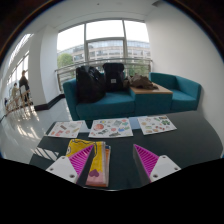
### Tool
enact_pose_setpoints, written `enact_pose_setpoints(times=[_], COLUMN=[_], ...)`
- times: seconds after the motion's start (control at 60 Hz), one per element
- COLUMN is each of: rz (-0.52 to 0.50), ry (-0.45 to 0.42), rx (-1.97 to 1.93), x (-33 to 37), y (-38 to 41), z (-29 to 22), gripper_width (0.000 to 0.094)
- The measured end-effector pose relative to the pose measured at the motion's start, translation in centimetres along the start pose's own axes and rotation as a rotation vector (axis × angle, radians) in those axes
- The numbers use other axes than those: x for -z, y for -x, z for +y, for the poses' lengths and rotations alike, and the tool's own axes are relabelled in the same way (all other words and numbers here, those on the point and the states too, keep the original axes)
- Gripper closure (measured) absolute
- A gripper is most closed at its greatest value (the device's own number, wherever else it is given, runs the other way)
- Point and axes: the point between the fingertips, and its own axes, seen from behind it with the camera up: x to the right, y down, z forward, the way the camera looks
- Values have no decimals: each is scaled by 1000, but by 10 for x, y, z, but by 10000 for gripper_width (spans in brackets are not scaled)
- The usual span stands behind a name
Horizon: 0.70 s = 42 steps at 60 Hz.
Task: Fold towel
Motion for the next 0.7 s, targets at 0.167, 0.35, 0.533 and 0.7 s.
enact_pose_setpoints(times=[0.167,0.35,0.533,0.7], rz=[-45,-47,-51,-60], ry=[-64,-85,-76,-92], rx=[-37,-10,43,52], x=[84,158,209,241], y=[-3,-9,-13,-14], z=[-6,28,61,69], gripper_width=[97,95,94,100])
